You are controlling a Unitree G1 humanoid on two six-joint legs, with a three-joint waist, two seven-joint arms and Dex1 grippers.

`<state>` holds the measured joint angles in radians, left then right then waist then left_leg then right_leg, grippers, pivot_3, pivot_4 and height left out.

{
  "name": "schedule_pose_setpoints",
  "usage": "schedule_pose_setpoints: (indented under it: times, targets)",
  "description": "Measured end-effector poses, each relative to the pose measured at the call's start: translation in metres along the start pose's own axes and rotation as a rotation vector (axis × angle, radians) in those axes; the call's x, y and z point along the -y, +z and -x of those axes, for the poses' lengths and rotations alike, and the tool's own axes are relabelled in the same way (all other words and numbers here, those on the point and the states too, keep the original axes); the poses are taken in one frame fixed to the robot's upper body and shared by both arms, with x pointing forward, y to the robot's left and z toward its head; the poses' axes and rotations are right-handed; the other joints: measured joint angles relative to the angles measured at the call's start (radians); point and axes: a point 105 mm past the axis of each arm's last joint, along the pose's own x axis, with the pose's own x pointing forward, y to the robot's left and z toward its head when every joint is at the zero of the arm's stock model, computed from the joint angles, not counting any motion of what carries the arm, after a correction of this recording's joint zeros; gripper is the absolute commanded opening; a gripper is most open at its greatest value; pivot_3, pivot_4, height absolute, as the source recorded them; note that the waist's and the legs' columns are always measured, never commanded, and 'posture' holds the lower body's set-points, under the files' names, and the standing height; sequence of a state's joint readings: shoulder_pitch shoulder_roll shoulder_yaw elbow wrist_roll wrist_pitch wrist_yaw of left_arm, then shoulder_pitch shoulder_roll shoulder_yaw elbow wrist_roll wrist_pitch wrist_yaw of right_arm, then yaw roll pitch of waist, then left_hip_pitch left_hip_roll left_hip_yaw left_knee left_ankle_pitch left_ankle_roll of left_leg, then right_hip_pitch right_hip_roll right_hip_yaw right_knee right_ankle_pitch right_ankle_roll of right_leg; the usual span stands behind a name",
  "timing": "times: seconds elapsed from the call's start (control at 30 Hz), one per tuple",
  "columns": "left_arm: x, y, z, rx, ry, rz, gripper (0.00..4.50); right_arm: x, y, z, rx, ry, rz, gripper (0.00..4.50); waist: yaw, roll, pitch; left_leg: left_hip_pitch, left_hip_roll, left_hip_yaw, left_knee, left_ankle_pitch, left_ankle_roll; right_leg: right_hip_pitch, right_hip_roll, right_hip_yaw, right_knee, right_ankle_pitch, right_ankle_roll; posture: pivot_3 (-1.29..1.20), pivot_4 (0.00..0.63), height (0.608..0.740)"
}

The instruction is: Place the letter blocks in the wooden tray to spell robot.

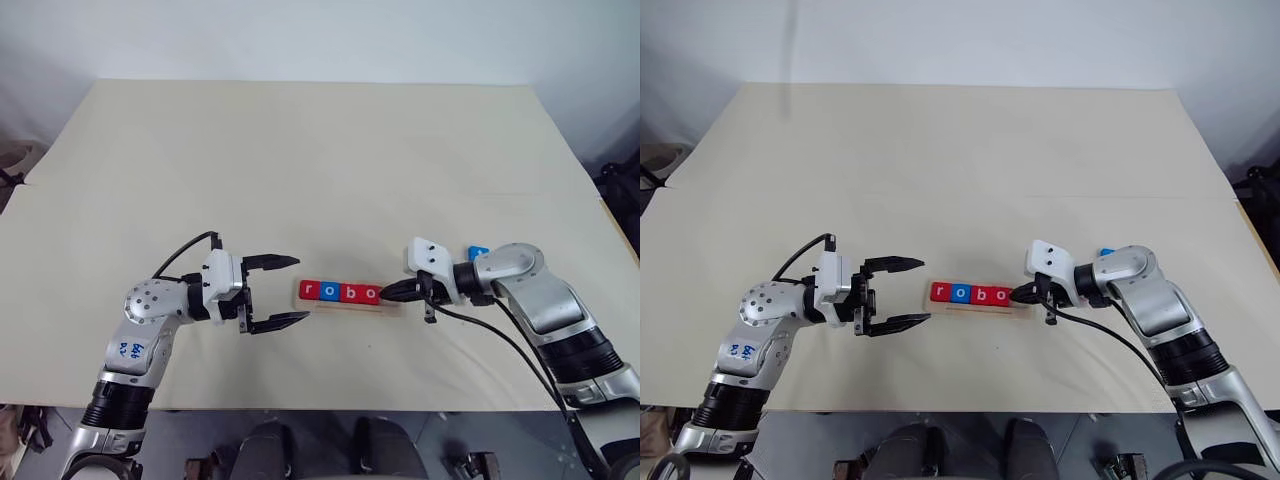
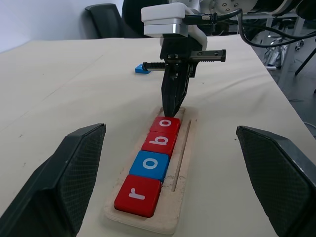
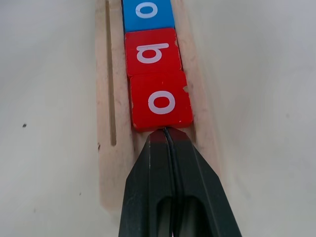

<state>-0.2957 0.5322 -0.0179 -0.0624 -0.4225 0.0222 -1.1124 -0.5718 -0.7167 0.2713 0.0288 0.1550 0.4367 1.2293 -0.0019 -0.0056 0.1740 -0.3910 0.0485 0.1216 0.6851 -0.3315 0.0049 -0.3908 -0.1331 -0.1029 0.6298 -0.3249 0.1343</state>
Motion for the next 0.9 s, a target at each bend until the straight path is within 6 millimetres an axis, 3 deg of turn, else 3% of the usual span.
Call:
schedule_pose_setpoints:
  times: [0.3, 0.47, 0.6, 0.9]
  targets:
    - [-0.001, 0.000, 0.000, 0.000, 0.008, 0.000, 4.50, -0.001, 0.001, -0.003, 0.000, 0.007, 0.004, 0.01, 0.000, 0.000, 0.000, 0.000, 0.000, 0.000, 0.000, 0.000, 0.000, 0.000, 0.000, 0.000, 0.000, 0.000, 0.000, 0.00, 0.150, 0.740]
    - [-0.001, 0.000, 0.000, -0.002, 0.008, -0.001, 4.50, 0.001, -0.005, 0.025, 0.001, -0.054, -0.020, 0.01, 0.005, 0.000, 0.000, -0.001, 0.000, 0.000, 0.000, 0.000, 0.000, 0.000, 0.000, 0.000, -0.001, 0.000, 0.000, 0.00, 0.150, 0.740]
    - [-0.001, -0.001, 0.000, 0.000, 0.006, 0.002, 4.50, -0.002, -0.023, 0.063, 0.041, -0.210, -0.101, 0.87, 0.012, 0.000, 0.000, -0.001, 0.000, 0.001, 0.000, 0.000, 0.000, 0.001, 0.000, -0.001, -0.001, 0.000, 0.000, 0.00, 0.150, 0.740]
    - [-0.009, -0.008, -0.003, 0.003, -0.005, 0.031, 4.50, -0.052, -0.090, 0.119, 0.118, -0.620, -0.291, 3.92, 0.030, -0.001, -0.001, 0.001, -0.001, 0.002, 0.000, 0.000, 0.000, 0.003, 0.000, 0.000, -0.002, 0.000, 0.000, 0.00, 0.150, 0.740]
